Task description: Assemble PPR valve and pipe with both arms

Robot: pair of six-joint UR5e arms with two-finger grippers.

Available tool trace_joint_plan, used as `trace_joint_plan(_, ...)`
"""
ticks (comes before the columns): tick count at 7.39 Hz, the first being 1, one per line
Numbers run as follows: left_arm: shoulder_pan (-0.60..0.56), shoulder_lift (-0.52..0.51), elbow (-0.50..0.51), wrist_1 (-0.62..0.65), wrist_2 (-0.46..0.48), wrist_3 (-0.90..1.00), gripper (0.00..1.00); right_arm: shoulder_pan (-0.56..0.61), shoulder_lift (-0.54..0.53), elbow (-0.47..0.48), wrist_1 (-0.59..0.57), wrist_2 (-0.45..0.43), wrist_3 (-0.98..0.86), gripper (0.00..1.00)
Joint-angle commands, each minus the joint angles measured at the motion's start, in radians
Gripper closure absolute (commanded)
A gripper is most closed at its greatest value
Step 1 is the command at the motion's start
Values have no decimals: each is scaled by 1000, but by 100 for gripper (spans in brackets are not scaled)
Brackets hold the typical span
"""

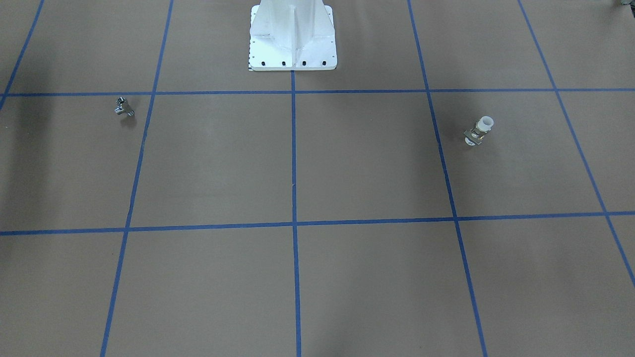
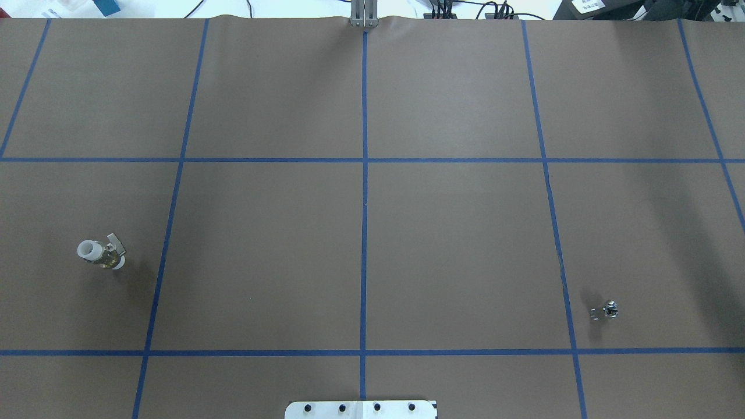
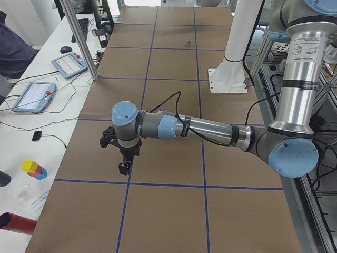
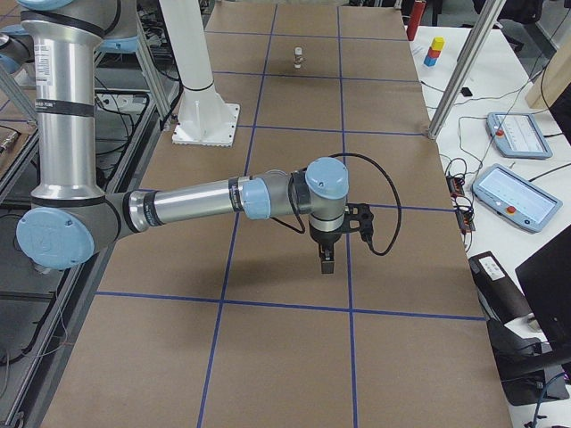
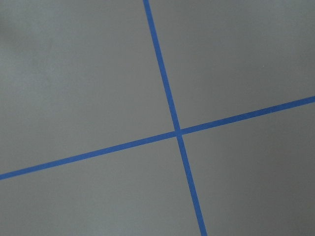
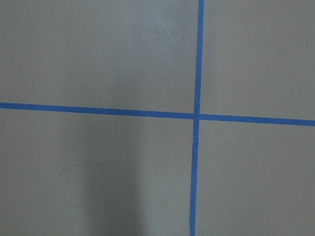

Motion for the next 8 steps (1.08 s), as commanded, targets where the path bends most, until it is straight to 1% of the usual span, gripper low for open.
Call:
trace_joint_plan(1, 27, -15, -66, -12, -29, -155, 0, -2, 4, -5, -1, 5, 6, 0)
trace_joint_plan(2, 77, -14, -128, 0, -20, -160, 0, -3, 6, -8, 0, 3, 3, 0)
trace_joint_plan(3, 123, -14, -149, 7, -20, -163, 0, -3, 6, -20, -1, 3, 8, 0)
trace_joint_plan(4, 190, -14, -177, 9, -16, -253, 0, -3, 1, -20, -1, 5, 8, 0)
trace_joint_plan(5, 253, -5, -232, 7, -10, -390, 0, -3, -5, -23, -1, 5, 6, 0)
trace_joint_plan(7, 281, 18, -274, 0, -58, -459, 0, -3, -6, -37, -1, 7, 5, 0)
trace_joint_plan(8, 364, 24, -315, -5, -35, -540, 0, -3, -8, -37, -1, 7, 6, 0)
